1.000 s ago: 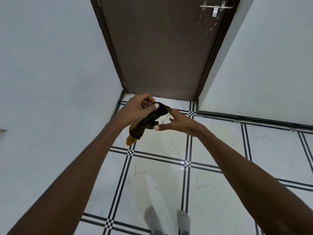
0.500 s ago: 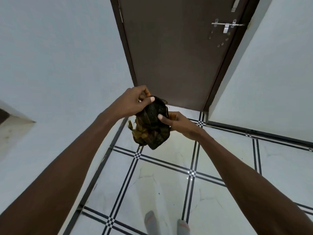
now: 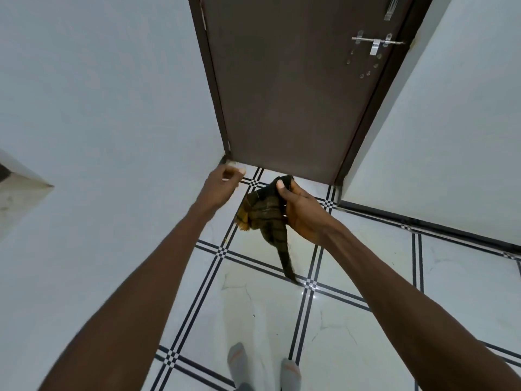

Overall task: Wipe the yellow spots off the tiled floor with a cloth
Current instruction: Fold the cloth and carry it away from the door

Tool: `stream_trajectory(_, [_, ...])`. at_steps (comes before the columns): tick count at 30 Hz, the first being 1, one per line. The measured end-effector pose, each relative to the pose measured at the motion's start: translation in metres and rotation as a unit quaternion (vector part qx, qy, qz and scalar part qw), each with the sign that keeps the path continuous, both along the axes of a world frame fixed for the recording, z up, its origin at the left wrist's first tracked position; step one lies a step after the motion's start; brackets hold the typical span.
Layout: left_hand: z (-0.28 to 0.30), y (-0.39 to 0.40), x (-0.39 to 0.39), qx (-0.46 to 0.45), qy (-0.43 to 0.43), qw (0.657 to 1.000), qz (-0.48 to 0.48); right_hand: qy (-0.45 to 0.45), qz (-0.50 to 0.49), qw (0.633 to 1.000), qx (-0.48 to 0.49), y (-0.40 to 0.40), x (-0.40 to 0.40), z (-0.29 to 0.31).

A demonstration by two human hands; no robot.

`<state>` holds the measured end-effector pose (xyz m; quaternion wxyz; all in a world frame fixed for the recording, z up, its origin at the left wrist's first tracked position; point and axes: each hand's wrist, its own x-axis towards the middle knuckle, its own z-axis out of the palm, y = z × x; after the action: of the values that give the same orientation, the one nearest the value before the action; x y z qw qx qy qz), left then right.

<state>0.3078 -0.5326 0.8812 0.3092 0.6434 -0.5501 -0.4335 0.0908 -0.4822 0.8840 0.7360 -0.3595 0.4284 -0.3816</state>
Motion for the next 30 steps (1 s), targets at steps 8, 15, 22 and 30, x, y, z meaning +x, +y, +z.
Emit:
stream_trajectory(8, [-0.065,0.086,-0.017,0.188,0.156,0.969,0.032,-0.088,-0.037,0.992,0.088,0.012,-0.009,-0.014])
stream_trajectory(15, [-0.061,0.091,-0.027,0.152,0.25,0.95,0.109,-0.148,-0.045,0.98,0.123,0.01,-0.008,-0.008])
stream_trajectory(22, [-0.042,0.078,-0.035,0.13,0.303,0.942,0.061,-0.145,-0.037,0.977,0.151,0.008,0.001,0.004])
stream_trajectory(30, [-0.038,0.071,-0.016,0.071,0.225,0.968,0.083,0.059,-0.047,0.991,0.113,-0.01,-0.021,-0.006])
